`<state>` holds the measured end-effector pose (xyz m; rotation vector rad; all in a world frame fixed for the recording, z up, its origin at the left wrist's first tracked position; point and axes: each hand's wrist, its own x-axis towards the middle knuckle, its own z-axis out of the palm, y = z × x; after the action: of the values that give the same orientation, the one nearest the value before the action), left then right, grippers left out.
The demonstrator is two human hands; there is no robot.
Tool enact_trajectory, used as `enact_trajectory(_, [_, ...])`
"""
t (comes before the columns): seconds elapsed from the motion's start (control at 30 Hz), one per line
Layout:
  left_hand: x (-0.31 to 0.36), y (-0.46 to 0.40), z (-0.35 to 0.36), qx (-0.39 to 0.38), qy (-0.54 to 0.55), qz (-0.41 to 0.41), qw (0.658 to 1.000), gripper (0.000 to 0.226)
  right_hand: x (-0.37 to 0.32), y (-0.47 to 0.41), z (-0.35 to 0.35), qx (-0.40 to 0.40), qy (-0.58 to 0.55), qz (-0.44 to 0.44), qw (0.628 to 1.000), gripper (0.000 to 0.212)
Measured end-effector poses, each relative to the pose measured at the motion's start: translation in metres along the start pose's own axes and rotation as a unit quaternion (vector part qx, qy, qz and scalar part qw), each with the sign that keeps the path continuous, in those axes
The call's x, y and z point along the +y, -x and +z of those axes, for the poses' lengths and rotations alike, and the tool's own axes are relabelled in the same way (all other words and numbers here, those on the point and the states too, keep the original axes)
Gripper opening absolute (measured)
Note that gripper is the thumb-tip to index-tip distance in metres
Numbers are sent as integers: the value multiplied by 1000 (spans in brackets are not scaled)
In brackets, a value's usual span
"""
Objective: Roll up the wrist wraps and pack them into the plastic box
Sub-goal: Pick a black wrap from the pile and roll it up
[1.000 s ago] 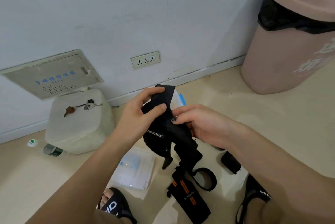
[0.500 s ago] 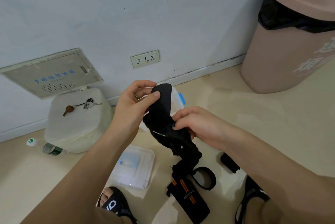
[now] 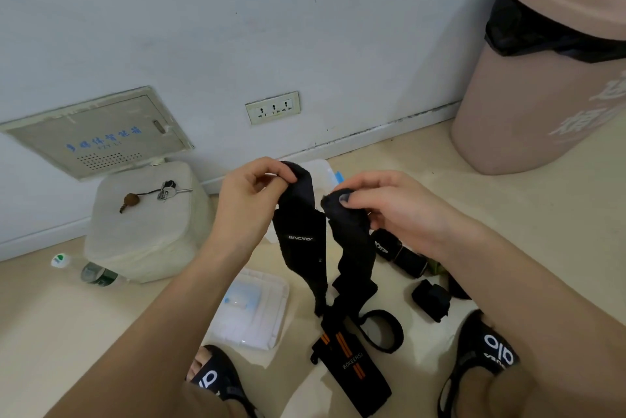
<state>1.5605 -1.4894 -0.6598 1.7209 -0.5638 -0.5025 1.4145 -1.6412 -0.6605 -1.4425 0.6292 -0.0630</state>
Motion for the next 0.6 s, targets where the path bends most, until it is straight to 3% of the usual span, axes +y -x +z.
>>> enact_trajectory(0.2, [2,7,8,-63,-41,2,997,8,1,-2,4,76,-28,-48,996,9])
enact_trajectory(0.3, [4,12,14,-99,-37,21,994,9,3,-2,9,93,-44,-67,992,8])
enact_trajectory(0.6, [6,8,14,-101,-30,53,993,17,-1,0,11,40,-36,-84,995,10])
